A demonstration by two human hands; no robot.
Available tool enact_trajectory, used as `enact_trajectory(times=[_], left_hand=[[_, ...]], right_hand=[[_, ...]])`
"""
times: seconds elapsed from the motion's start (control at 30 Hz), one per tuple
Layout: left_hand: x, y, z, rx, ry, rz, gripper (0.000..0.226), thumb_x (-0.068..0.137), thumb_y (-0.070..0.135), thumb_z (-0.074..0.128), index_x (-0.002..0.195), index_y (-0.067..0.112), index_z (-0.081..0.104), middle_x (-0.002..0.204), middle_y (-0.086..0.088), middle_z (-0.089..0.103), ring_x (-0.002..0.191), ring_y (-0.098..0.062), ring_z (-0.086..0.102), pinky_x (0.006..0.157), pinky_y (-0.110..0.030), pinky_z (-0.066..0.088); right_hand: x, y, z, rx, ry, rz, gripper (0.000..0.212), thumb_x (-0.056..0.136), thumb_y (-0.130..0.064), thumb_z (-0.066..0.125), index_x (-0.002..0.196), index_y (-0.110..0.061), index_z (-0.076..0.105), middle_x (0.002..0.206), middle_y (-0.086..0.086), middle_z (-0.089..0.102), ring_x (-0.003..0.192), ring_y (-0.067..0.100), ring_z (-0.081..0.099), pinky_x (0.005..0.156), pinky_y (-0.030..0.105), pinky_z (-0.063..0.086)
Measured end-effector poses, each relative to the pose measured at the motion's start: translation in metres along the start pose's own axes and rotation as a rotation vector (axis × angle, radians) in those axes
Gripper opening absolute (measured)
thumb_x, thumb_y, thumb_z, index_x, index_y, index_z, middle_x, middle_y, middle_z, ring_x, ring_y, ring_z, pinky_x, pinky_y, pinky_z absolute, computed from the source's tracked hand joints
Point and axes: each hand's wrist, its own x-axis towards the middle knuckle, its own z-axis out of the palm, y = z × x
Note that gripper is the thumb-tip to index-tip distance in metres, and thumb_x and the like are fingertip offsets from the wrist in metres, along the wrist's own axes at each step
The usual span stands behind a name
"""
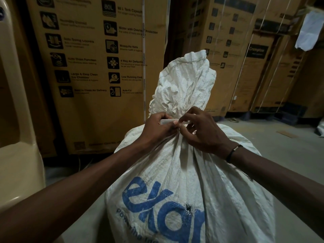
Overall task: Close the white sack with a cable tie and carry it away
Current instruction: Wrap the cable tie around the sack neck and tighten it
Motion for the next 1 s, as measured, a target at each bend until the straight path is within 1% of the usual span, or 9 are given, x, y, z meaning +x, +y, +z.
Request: enact_trajectory(times=[0.07, 0.17, 0.3, 0.37, 0.47, 0.57, 0.73, 0.87, 1.0], left_hand=[[-0.001, 0.002, 0.001, -0.010, -0.006, 0.003, 0.043, 0.079, 0.027, 0.083, 0.096, -0.007, 0.063, 0.104, -0.031, 0.072, 0.094, -0.035, 0.077, 0.087, -0.051, 0.065], [-0.002, 0.003, 0.001, 0.007, -0.008, 0.009, 0.028, 0.085, 0.020, 0.083, 0.092, 0.001, 0.064, 0.105, -0.033, 0.071, 0.090, -0.033, 0.075, 0.087, -0.052, 0.064], [-0.001, 0.004, 0.000, 0.046, 0.017, 0.017, 0.030, 0.077, 0.029, 0.084, 0.087, 0.008, 0.065, 0.102, -0.031, 0.072, 0.098, -0.045, 0.076, 0.087, -0.061, 0.062], [0.001, 0.002, -0.001, 0.073, 0.019, 0.025, 0.028, 0.077, 0.032, 0.083, 0.085, 0.011, 0.067, 0.100, -0.027, 0.074, 0.097, -0.046, 0.076, 0.085, -0.064, 0.062], [0.003, 0.000, -0.003, 0.120, 0.017, 0.048, 0.025, 0.074, 0.041, 0.084, 0.079, 0.021, 0.069, 0.096, -0.019, 0.077, 0.094, -0.043, 0.077, 0.084, -0.064, 0.062], [0.003, 0.001, -0.001, 0.100, 0.008, 0.050, 0.025, 0.076, 0.036, 0.083, 0.080, 0.017, 0.068, 0.097, -0.021, 0.077, 0.093, -0.042, 0.078, 0.085, -0.064, 0.062], [0.003, 0.002, 0.000, 0.081, 0.003, 0.053, 0.020, 0.080, 0.029, 0.081, 0.081, 0.015, 0.068, 0.097, -0.022, 0.077, 0.093, -0.042, 0.078, 0.085, -0.064, 0.062], [0.003, 0.001, -0.001, 0.076, 0.006, 0.055, 0.019, 0.083, 0.026, 0.081, 0.082, 0.013, 0.067, 0.096, -0.024, 0.076, 0.092, -0.043, 0.077, 0.085, -0.063, 0.062], [0.003, 0.001, 0.000, 0.088, 0.019, 0.065, 0.018, 0.089, 0.017, 0.081, 0.082, 0.011, 0.065, 0.097, -0.028, 0.074, 0.089, -0.040, 0.078, 0.084, -0.062, 0.063]], right_hand=[[0.000, 0.000, -0.002, -0.008, -0.035, -0.015, 0.025, 0.103, -0.027, 0.061, 0.109, -0.012, 0.080, 0.104, 0.008, 0.063, 0.078, 0.019, 0.067, 0.073, 0.044, 0.061], [0.000, 0.001, -0.005, -0.047, -0.085, -0.015, 0.025, 0.104, -0.012, 0.060, 0.121, -0.010, 0.079, 0.111, 0.011, 0.063, 0.082, 0.022, 0.064, 0.076, 0.043, 0.060], [0.002, 0.000, -0.007, -0.060, -0.105, 0.010, 0.030, 0.104, -0.007, 0.064, 0.130, -0.010, 0.078, 0.105, 0.012, 0.066, 0.081, 0.017, 0.057, 0.069, 0.023, 0.044], [0.004, 0.001, -0.008, -0.030, -0.097, 0.037, 0.027, 0.102, -0.008, 0.068, 0.126, -0.012, 0.080, 0.097, 0.012, 0.069, 0.079, 0.018, 0.060, 0.067, 0.027, 0.042], [0.006, 0.004, -0.011, 0.062, -0.043, 0.087, 0.021, 0.097, -0.010, 0.075, 0.115, -0.014, 0.085, 0.091, 0.010, 0.076, 0.074, 0.016, 0.071, 0.068, 0.039, 0.058], [0.004, 0.003, -0.012, 0.118, 0.049, 0.099, 0.014, 0.092, -0.008, 0.078, 0.103, -0.011, 0.088, 0.087, 0.005, 0.082, 0.071, 0.011, 0.077, 0.070, 0.037, 0.066], [0.003, -0.002, -0.006, 0.056, 0.115, 0.027, 0.004, 0.087, -0.004, 0.079, 0.086, -0.006, 0.082, 0.078, 0.005, 0.077, 0.065, 0.011, 0.072, 0.063, 0.033, 0.063], [0.004, 0.001, -0.001, -0.030, 0.102, -0.004, 0.002, 0.087, -0.005, 0.077, 0.085, -0.004, 0.078, 0.080, 0.011, 0.070, 0.063, 0.022, 0.068, 0.060, 0.043, 0.061], [0.005, 0.000, 0.001, -0.087, 0.067, -0.040, 0.007, 0.092, -0.007, 0.072, 0.087, -0.002, 0.074, 0.083, 0.014, 0.066, 0.065, 0.028, 0.064, 0.059, 0.044, 0.055]])
